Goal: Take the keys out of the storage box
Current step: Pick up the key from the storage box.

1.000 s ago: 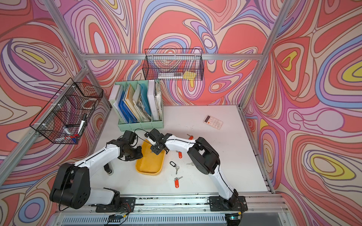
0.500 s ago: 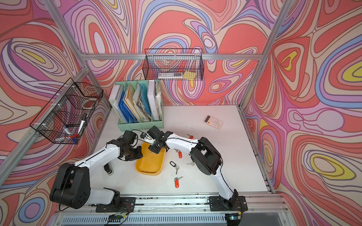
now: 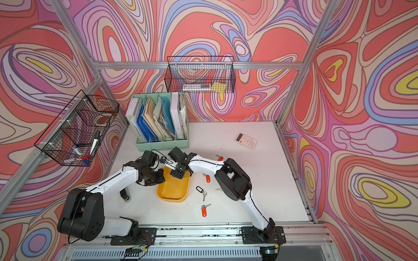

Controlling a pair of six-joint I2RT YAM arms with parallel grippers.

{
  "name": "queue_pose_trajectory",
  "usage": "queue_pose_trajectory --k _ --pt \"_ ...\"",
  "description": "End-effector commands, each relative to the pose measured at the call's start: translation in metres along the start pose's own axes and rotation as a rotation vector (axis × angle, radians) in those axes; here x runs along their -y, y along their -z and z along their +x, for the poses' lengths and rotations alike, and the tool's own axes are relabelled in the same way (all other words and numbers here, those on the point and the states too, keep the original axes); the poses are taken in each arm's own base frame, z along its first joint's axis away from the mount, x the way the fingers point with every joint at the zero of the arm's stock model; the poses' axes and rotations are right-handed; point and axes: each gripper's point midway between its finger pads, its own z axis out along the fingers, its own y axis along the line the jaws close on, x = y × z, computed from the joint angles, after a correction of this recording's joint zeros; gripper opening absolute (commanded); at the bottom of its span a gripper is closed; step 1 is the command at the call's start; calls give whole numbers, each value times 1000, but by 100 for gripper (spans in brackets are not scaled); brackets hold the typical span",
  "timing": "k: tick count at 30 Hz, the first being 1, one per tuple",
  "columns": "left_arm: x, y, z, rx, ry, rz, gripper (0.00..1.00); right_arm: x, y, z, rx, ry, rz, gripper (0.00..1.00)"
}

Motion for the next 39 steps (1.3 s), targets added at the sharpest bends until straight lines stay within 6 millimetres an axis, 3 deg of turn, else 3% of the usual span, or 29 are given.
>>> queue_pose_trajectory --k 1,9,17,21,30,39 --pt "0 1 -1 3 9 8 23 -7 -9 -3 -6 37 -11 52" --pt "0 2 -2 5 9 6 23 -6 -18 7 -42 52 6 51" --pt "0 3 -2 7 9 2 23 -7 -28 22 -90 54 8 39" --pt "-1 3 -1 4 13 -2 23 -6 -30 27 -107 48 13 27" --pt "-1 5 -2 10 11 -2 23 4 -23 14 -75 14 56 1" --pt "-2 6 -1 13 10 -8 23 18 -4 -5 -15 -35 102 0"
